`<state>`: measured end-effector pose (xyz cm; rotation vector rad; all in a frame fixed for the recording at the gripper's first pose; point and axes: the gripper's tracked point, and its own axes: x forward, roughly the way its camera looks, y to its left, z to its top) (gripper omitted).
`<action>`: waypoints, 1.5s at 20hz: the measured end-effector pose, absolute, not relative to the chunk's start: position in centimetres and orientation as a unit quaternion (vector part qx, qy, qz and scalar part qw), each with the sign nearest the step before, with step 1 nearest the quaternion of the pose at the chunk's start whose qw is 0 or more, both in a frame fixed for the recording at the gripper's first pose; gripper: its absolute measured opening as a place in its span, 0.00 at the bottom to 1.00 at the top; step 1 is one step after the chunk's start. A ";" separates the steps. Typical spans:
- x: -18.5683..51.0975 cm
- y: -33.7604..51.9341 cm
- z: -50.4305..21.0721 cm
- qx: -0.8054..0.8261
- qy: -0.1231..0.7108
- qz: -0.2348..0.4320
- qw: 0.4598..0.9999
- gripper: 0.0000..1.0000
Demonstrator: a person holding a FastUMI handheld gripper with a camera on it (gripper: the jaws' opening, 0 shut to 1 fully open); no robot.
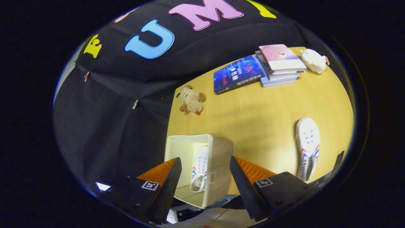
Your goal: Open the storage box then place both shoes into the box .Put the left shoe in first, then the right shoe, with the right side of both shoes facing outward in a uniform manner.
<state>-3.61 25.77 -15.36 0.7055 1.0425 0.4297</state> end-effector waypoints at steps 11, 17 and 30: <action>-7.6 6.4 -32.6 0.219 0.581 0.043 0.783 0.94; -7.7 6.7 -39.2 0.229 0.629 0.060 0.740 0.86; -6.7 9.0 -42.6 0.236 0.641 0.111 0.722 0.44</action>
